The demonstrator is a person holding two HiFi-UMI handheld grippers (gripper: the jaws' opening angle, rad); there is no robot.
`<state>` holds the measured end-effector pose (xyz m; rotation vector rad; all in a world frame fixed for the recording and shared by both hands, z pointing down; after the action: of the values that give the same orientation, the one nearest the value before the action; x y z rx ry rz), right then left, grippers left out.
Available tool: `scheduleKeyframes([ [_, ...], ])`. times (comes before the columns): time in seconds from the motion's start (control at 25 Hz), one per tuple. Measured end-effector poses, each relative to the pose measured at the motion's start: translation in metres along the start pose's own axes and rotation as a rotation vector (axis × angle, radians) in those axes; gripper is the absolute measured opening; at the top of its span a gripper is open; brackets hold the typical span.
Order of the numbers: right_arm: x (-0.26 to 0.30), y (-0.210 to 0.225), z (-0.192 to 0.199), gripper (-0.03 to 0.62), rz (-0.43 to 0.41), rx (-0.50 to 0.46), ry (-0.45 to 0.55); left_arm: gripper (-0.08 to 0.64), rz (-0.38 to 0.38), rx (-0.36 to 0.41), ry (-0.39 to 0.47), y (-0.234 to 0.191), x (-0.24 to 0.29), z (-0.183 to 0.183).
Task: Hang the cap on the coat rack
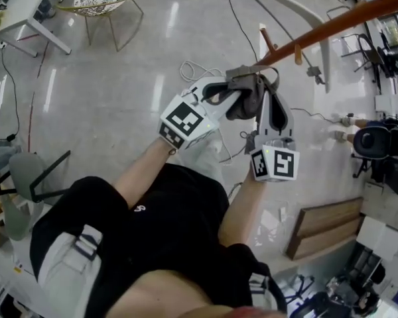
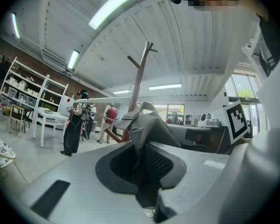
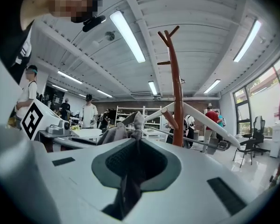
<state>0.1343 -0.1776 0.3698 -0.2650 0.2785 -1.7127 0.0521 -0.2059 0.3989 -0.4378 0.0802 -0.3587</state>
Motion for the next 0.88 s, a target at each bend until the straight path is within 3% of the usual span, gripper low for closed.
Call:
scheduleKeyframes([
  [0.2, -0.003, 0.011, -0.008, 0.020, -0.001, -0.012, 0.044, 0.031, 0.009, 0.022, 0.024, 0.006, 0.008, -0.010],
  [0.4, -0.001, 0.038, -0.022, 0.020, 0.062, 0.034, 0.083, 0.031, 0.039, 0.076, 0.039, 0.015, 0.028, -0.030],
  [0.52, 0.007, 0.051, -0.021, 0.020, 0.083, 0.024, 0.058, 0.031, 0.032, 0.108, 0.028, 0.013, 0.044, -0.037],
  [0.88, 0.028, 0.087, 0.001, 0.020, 0.092, 0.077, -0.048, 0.031, -0.017, 0.083, -0.036, 0.001, 0.096, -0.030],
])
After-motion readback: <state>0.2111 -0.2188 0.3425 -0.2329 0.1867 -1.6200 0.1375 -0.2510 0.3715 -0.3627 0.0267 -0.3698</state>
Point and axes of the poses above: the fingertips, and each gripper's own axes: x forward along the fingers, y to its right, z out of its underside, the point moved 2 cm from there along -x, backward along the fingers, and after that the axes turned 14 degrees about -x, right-handed, at the moved point
